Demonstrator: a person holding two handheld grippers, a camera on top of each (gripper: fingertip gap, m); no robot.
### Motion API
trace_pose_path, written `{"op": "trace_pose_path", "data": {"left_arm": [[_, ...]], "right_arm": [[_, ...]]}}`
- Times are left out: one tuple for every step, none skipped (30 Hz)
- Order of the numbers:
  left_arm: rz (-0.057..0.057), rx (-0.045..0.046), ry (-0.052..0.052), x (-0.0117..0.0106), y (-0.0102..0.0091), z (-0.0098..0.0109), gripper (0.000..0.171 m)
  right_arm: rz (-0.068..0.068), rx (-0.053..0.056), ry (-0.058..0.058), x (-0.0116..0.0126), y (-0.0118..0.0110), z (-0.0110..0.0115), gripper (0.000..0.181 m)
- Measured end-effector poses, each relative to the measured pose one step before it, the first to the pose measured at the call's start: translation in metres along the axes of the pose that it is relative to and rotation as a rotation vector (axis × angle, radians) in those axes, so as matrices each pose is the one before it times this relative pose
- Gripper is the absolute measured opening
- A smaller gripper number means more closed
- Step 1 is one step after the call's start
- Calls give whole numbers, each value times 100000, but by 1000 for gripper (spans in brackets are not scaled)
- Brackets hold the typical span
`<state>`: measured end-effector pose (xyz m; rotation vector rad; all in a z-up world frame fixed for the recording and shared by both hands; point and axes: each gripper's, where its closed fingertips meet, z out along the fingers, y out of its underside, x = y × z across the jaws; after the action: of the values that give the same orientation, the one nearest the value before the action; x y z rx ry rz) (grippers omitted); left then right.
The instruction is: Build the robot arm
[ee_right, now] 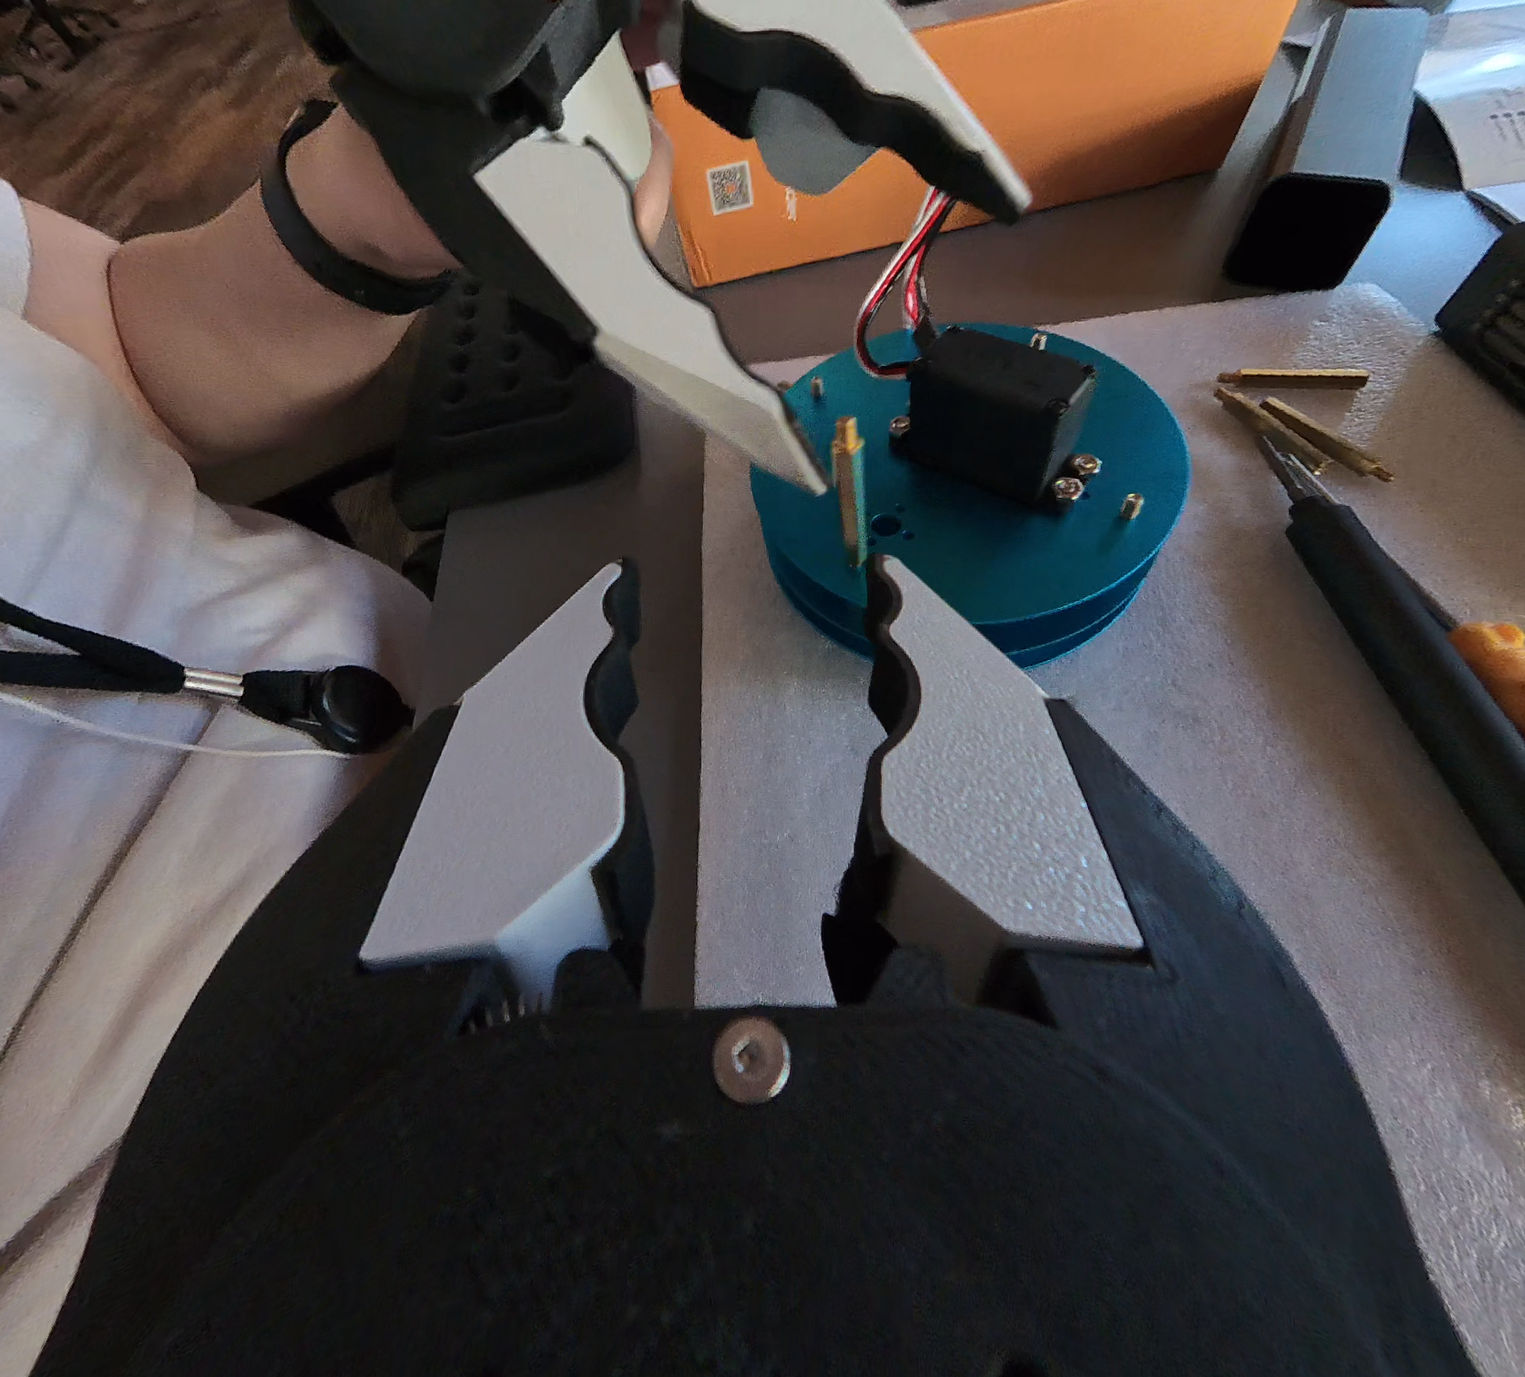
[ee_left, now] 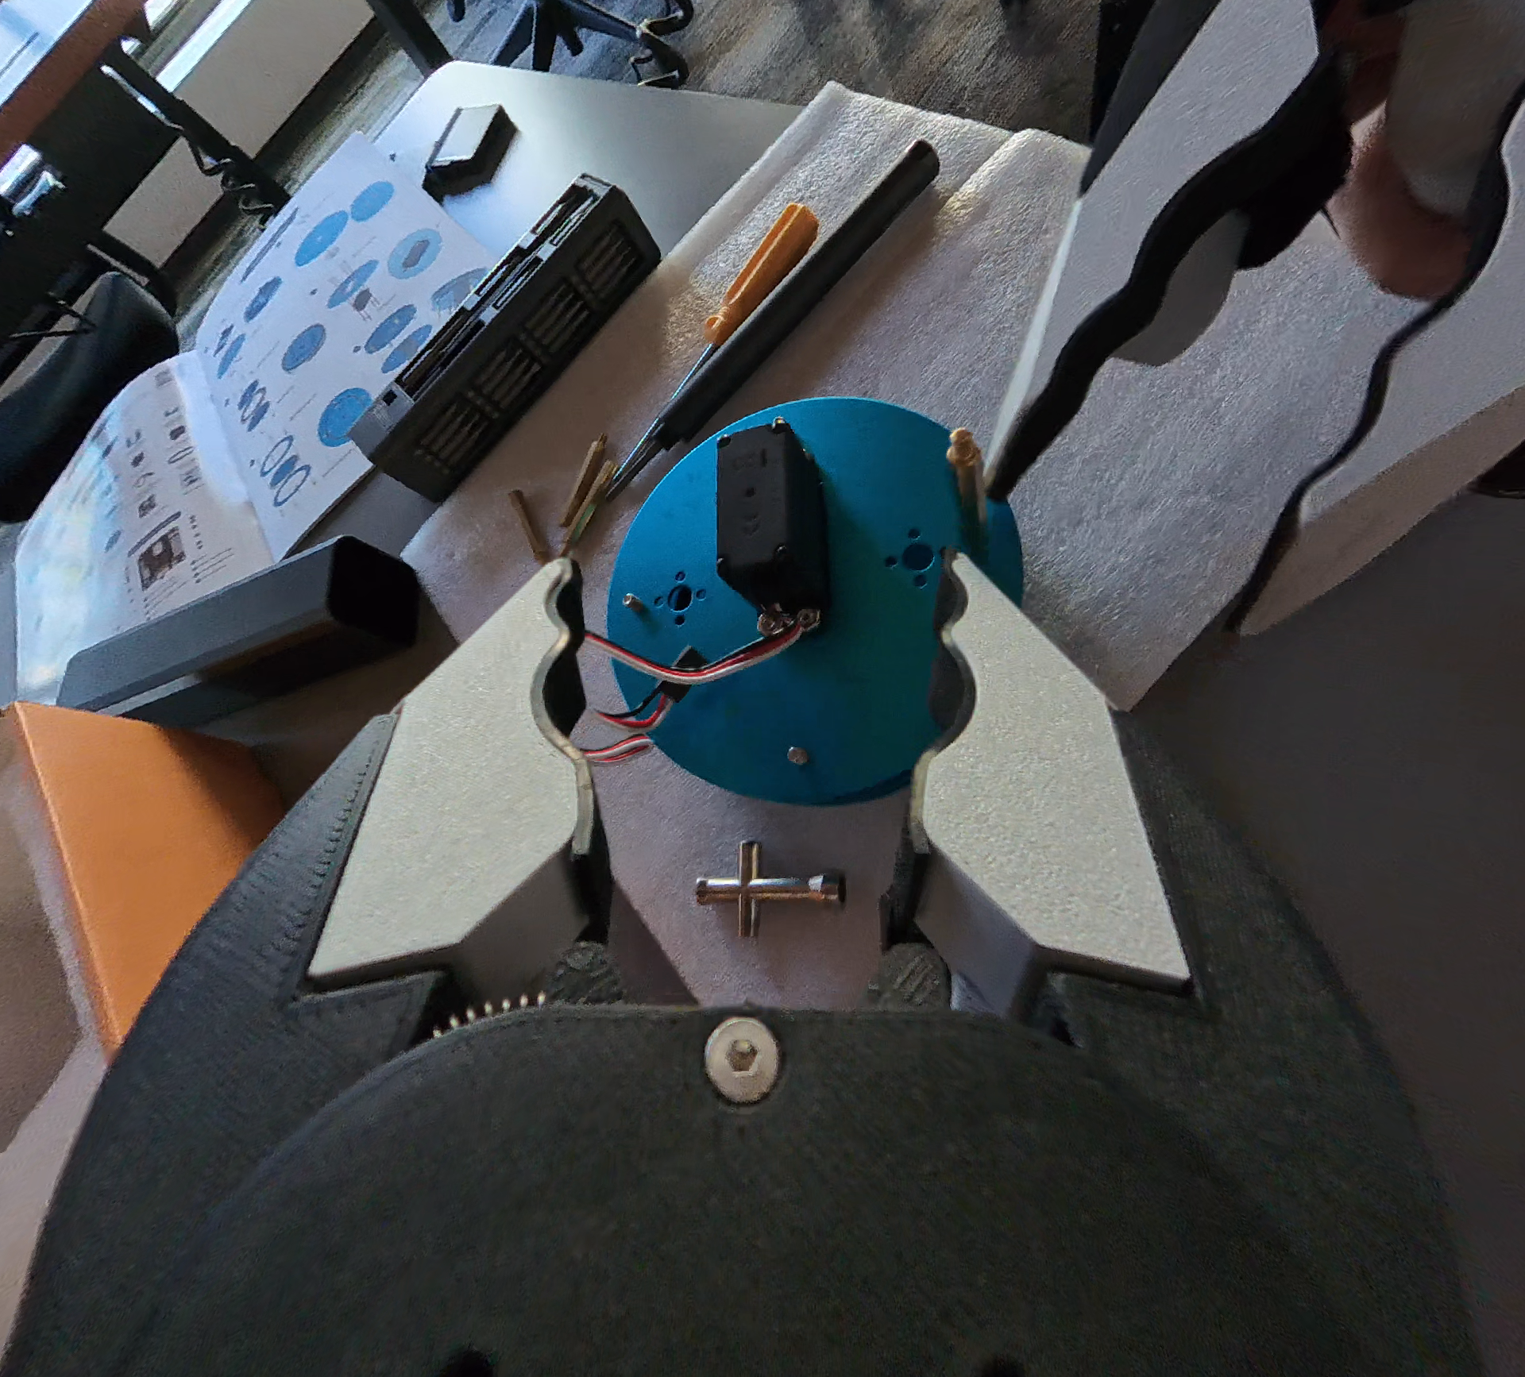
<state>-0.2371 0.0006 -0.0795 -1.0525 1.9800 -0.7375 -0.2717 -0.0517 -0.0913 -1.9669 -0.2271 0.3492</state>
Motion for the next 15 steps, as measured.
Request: {"op": "trace_pose_path", "data": {"left_arm": [[-251, 1283, 2798, 409, -137, -197, 85], [-1010, 1603, 2981, 495, -261, -92, 85], [-787, 963, 1210, 271, -242, 62, 84], [326, -41, -478, 49, -110, 220, 84], [1158, -966, -1510, -106, 40, 297, 84], [1336, -1517, -2022, -227, 182, 303, 84], [913, -1157, -1362, -181, 183, 206, 85], [-15, -355, -275, -83, 109, 32, 87], [-243, -216, -375, -164, 130, -87, 85], [275, -325, -841, -231, 175, -123, 84], [491, -323, -351, -141, 163, -110, 84], [223, -266, 103, -17, 92, -83, 85], [72, 50, 139, 31, -13, -53, 85], [262, 343, 129, 81, -123, -38, 85], [373, 359, 33, 94, -157, 1, 85]], "right_arm": [[576, 1609, 387, 150, -238, -14, 54], [362, 1671, -144, 93, -290, 145, 55], [190, 1387, -503, 23, -293, 279, 56], [-11, 232, -1073, -92, -122, 323, 57], [-435, -803, -1295, -192, 27, 288, 57], [-724, -1052, -534, -110, 114, 142, 58], [-522, -1148, 613, 25, 189, -30, 57], [-124, -878, 379, 3, 190, -183, 56], [398, -172, 38, -24, 135, -288, 54], [734, 548, 210, 19, 30, -268, 52], [550, 913, 627, 106, -61, -208, 52], [169, 941, 960, 193, -128, -87, 53], [-124, 855, 610, 154, -170, 50, 53], [-40, 466, -44, 59, -152, 180, 54], [28, 158, -421, -26, -130, 261, 56]]}}
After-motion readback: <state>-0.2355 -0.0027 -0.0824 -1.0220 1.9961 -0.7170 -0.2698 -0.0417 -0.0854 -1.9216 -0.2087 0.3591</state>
